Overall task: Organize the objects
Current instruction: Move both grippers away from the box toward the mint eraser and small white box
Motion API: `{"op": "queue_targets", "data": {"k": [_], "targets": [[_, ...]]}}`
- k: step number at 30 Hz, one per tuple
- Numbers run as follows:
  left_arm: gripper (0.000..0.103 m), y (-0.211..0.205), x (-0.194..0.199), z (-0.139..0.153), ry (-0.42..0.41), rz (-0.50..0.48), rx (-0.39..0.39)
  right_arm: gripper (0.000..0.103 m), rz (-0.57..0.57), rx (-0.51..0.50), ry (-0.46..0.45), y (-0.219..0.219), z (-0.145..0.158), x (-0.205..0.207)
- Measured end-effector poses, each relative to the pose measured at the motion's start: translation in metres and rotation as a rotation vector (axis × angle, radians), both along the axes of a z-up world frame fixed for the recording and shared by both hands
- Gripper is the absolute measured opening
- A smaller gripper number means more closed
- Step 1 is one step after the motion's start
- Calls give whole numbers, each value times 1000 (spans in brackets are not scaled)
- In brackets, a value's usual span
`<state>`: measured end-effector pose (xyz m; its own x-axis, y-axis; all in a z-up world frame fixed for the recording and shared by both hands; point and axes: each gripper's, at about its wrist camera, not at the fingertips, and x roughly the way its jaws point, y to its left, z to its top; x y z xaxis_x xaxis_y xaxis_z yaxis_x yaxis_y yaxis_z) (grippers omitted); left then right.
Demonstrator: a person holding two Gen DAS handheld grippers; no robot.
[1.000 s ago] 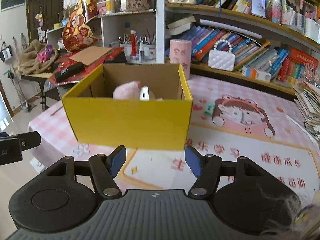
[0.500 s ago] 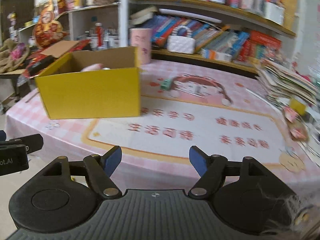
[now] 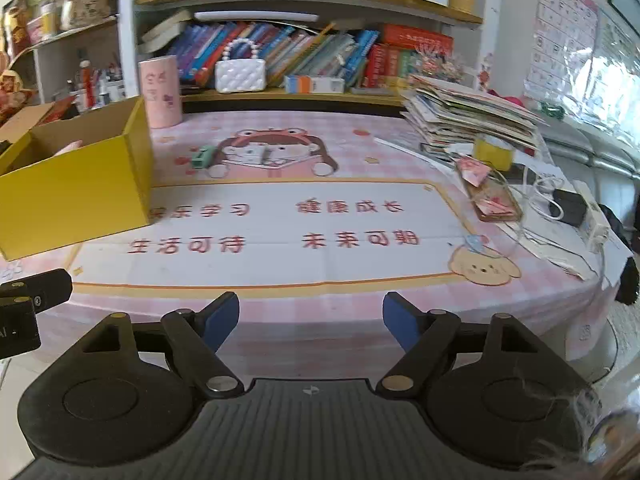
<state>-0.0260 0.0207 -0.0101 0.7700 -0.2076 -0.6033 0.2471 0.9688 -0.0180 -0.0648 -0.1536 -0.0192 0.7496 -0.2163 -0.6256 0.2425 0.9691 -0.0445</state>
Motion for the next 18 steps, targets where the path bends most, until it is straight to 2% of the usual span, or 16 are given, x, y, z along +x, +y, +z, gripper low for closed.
{"op": "queue_targets", "data": {"k": [9,18], "targets": [[89,-36,25,-2,31,-72,-29,80,-35,-2,22,-35,-3,22],[89,-65,64,1,32,-55,-48,80,13,-3,33,-62,-3,64]]}}
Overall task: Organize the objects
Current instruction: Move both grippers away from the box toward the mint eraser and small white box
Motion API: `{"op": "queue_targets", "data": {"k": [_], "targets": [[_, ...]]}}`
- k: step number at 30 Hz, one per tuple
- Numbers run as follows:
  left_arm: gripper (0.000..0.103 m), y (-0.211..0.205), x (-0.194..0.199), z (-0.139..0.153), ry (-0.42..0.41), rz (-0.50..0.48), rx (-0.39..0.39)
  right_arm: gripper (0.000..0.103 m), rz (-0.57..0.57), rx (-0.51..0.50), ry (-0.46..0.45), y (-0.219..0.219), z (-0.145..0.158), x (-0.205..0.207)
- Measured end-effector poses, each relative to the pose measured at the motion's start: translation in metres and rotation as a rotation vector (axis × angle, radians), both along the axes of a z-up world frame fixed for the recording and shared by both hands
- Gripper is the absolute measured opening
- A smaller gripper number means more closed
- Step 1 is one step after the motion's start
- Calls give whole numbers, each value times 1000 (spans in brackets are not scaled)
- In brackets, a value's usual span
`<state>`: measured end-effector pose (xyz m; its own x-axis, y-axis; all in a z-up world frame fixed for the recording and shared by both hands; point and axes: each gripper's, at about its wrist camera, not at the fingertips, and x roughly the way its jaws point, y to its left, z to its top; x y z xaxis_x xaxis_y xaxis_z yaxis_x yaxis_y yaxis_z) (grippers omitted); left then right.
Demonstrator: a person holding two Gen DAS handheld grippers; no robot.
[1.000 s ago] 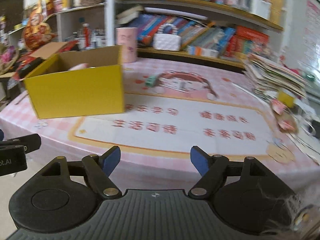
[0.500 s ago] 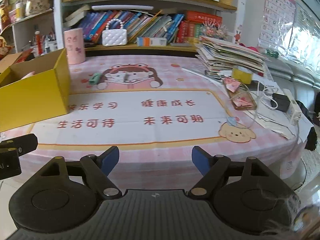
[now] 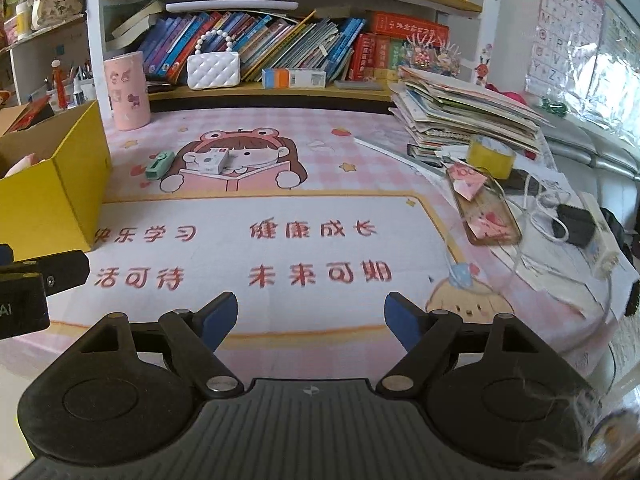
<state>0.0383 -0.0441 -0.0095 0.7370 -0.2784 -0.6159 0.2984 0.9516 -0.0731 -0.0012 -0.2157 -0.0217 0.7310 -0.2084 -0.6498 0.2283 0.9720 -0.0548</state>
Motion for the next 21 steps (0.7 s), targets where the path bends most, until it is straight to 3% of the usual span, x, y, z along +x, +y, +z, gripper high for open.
{"op": "queue_targets", "data": {"k": [15,21], "targets": [[87,-41,60,3,-25,115,2,67,208,-6,-28,-31,-1,73],[69,-57,84,6,-30,130,20,64,276,5,-35,-36,-2,96]]}}
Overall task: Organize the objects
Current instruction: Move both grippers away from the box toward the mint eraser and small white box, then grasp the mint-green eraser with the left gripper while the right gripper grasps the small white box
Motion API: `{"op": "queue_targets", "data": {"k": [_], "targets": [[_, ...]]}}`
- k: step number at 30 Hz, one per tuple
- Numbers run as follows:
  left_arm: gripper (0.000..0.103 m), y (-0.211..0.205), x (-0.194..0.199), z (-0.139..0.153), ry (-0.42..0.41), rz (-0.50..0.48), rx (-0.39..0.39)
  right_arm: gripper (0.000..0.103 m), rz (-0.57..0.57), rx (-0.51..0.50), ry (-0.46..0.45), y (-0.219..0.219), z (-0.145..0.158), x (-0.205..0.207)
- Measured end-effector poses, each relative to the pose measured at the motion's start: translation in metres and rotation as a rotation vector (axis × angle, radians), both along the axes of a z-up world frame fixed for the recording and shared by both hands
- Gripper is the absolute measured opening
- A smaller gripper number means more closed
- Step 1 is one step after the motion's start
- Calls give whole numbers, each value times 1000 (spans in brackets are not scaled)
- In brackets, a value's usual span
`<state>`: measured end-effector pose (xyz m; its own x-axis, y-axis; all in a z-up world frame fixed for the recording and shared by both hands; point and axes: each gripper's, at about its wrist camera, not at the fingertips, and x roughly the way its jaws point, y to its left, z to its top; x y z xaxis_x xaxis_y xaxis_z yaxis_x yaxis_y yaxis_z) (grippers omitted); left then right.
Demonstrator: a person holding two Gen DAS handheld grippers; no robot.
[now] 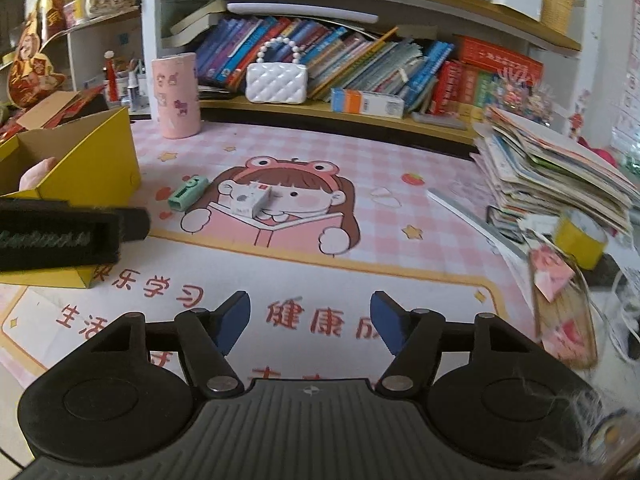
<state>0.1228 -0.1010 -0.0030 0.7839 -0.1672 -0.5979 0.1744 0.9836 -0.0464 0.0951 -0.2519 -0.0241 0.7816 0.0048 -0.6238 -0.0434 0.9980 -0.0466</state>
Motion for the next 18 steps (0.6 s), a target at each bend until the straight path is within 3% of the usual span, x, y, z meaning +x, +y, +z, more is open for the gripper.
{"op": "queue_targets", "data": {"k": [11,18], "targets": [[61,-14,43,-6,25,69,22,64,59,17,16,-5,-10,48],[49,-13,71,-14,60,121,22,60,118,31,21,-1,-21,91]]}}
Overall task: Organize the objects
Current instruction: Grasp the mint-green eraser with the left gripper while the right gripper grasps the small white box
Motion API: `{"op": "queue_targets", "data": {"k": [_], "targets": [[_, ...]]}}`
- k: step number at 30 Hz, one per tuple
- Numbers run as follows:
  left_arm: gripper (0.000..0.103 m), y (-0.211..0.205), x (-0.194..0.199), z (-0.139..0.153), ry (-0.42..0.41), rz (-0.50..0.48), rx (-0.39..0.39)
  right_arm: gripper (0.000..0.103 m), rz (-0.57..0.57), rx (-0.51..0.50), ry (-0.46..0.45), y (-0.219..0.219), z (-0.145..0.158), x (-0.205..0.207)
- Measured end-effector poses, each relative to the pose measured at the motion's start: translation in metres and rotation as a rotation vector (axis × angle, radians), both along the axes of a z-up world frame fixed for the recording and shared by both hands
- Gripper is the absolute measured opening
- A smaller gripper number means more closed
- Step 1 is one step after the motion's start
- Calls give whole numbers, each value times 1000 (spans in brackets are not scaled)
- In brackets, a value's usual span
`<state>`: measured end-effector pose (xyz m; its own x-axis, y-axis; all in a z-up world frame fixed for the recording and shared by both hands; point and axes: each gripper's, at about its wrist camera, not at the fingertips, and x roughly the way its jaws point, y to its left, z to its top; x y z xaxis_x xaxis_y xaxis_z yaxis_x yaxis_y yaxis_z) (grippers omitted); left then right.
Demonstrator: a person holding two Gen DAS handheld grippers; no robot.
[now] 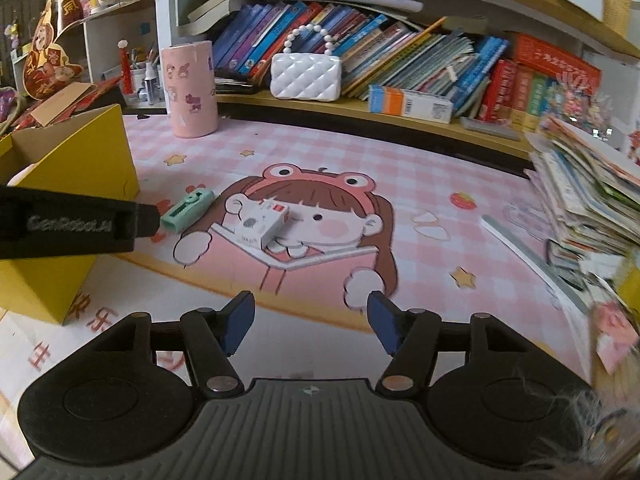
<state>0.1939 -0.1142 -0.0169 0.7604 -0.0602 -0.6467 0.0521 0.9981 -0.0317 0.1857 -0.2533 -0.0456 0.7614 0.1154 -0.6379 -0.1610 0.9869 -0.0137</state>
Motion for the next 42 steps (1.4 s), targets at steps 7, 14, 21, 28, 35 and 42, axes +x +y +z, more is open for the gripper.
{"op": "queue_targets", "data": {"k": [7,14,21,28,35,42], "targets": [[44,4,23,-3,15,40,34,60,124,67,-14,2,-11,56],[42,1,50,-2,18,70,42,60,203,57,-14,18,-24,93],[43,1,66,-1,22,93,53,60,224,71,1,29,-41,110],[42,-2,76,-5,43,111,48,31,182,93,-7,20,-43,117],[39,-11,96,-28,93,117,39,29,86,155,-11,-16,-27,98],[35,-9,115,-54,120,148,58,28,70,221,-5,-31,-8,71]]}}
